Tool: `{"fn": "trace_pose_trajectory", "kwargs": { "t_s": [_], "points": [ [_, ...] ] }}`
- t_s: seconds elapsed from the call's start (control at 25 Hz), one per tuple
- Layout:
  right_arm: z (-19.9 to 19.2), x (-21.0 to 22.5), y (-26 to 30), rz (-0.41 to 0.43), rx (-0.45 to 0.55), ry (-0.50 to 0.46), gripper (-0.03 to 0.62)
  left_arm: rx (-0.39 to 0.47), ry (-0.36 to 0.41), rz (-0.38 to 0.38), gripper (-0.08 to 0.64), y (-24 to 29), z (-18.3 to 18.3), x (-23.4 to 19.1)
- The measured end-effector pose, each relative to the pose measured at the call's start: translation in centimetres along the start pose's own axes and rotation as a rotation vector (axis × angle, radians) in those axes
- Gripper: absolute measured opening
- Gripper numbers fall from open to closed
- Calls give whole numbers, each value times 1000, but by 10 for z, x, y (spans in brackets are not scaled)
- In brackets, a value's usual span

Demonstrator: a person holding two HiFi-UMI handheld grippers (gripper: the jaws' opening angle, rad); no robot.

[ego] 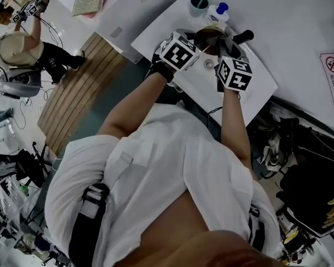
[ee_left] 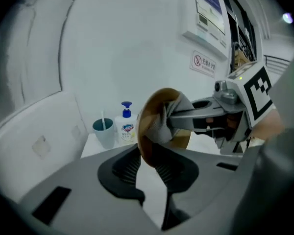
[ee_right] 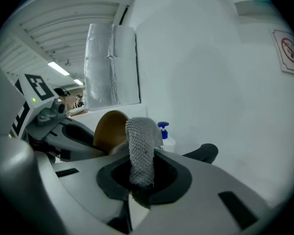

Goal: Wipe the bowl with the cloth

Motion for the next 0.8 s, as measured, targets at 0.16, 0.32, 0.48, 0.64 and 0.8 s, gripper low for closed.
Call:
{"fn": "trace_pose_trajectory", "kwargs": {
  "t_s": [0.16, 0.32, 0.48, 0.64, 0.8],
  "points": [
    [-6, -3, 3, 11, -36, -132, 54, -184, 147, 22, 81, 0, 1, 1],
    [-7, -11, 3, 26, -33, -304, 54, -320, 284, 24, 81, -3, 3, 3],
    [-7, -22, 2, 70, -15, -473, 55, -435, 423, -22, 89, -3, 3, 6],
    [5, -12, 3, 18, 19, -344, 52, -282, 408, -23, 98, -6, 17, 2],
    [10, 11, 5, -55, 25, -16, 51, -26, 201, 48, 138, -12, 21, -1]
  ]
}}
Point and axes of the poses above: the fingertips, and each gripper's own axes: y forward along the fingers, x to its right, z out of its top, the point moved 4 cm from there along -y, backward along the fingers, and after that the axes turned 15 degrees about -z, right-handed, at the moved point
